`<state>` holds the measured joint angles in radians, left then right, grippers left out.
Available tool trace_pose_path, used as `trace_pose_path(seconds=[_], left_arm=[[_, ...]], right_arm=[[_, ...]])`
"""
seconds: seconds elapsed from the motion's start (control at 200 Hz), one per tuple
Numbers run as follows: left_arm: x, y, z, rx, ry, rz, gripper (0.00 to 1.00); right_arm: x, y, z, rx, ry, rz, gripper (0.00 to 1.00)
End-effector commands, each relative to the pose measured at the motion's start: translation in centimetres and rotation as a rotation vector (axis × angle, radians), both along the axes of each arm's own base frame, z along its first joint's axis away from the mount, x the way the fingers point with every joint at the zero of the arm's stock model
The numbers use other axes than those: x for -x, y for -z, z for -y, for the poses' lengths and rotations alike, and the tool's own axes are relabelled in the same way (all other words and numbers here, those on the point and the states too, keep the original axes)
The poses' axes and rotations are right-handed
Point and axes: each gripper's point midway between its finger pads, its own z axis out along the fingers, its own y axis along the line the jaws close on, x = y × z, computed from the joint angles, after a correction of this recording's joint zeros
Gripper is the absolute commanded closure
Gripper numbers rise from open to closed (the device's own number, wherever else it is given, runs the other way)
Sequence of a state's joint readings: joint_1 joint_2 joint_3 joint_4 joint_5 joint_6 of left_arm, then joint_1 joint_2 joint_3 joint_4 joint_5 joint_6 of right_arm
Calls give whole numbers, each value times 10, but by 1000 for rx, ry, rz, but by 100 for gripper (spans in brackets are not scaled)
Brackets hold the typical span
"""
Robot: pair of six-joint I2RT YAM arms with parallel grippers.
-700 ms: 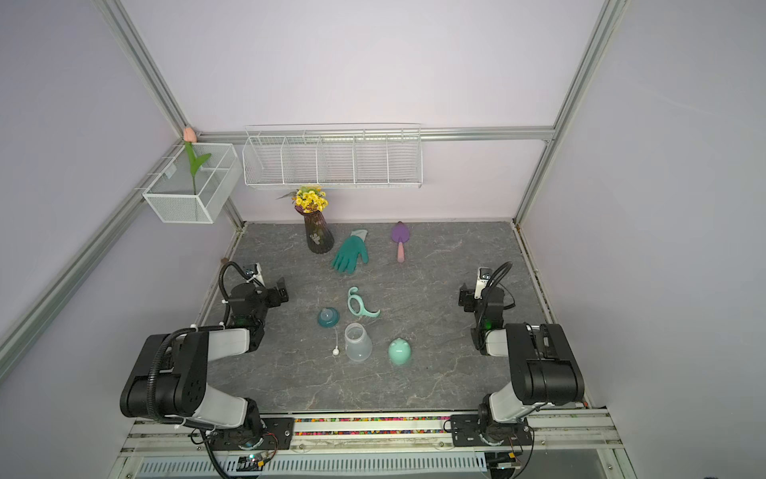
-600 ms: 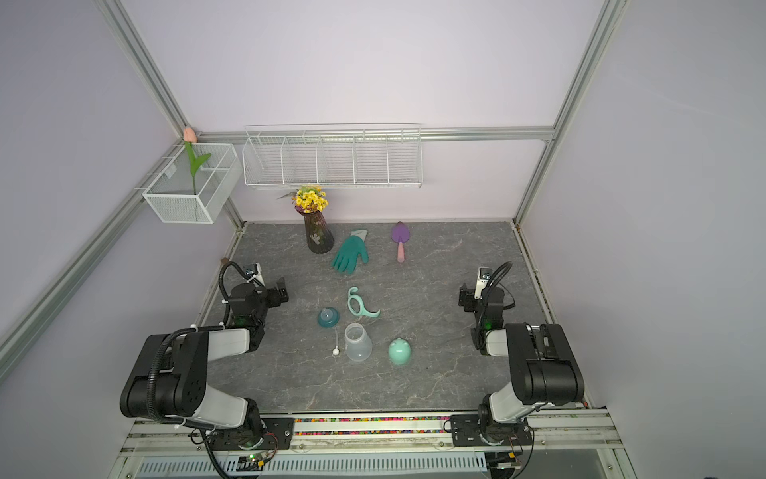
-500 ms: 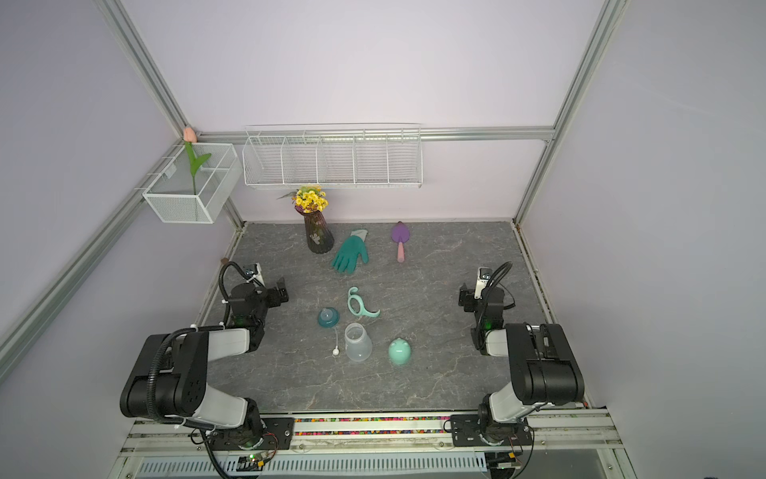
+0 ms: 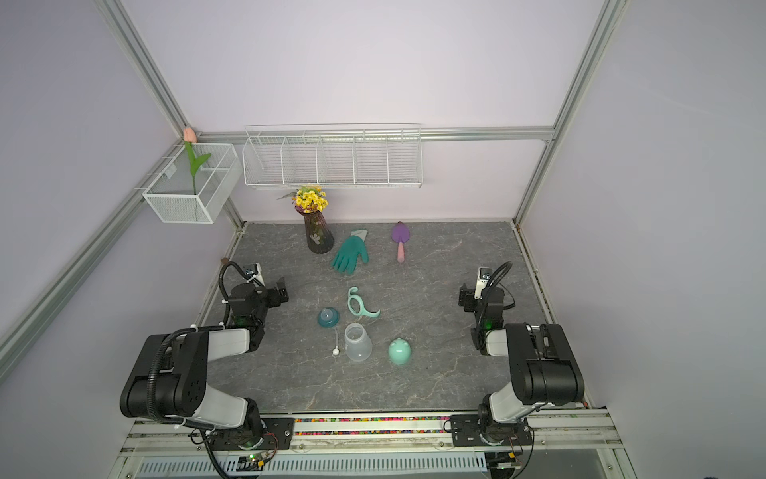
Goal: Assemble the baby bottles
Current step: Pick up the baby bottle from the center of the board.
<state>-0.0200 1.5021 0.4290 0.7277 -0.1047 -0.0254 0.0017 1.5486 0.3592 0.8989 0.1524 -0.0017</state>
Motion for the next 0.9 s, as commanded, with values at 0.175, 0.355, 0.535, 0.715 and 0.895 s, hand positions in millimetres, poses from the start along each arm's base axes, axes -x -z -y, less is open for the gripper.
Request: trace_pose_path(seconds=[0.175, 0.355, 0.535, 0.715, 0.895], left_arm=[[2, -23, -12, 12, -68, 40, 1], [8, -69, -2, 20, -16, 51, 1], [17, -113, 40, 58, 174, 100, 1], [22, -126, 95, 98, 397, 88, 0], [23, -124, 114, 89, 442, 50, 1]], right_arm=[[-3, -36, -2, 57, 34, -8, 11], [5, -77, -47, 69, -52, -24, 12], [40, -111, -143, -31, -408, -42, 11], [97, -130, -230, -83, -792, -116, 10], [153, -132, -295, -66, -1030, -179, 10]])
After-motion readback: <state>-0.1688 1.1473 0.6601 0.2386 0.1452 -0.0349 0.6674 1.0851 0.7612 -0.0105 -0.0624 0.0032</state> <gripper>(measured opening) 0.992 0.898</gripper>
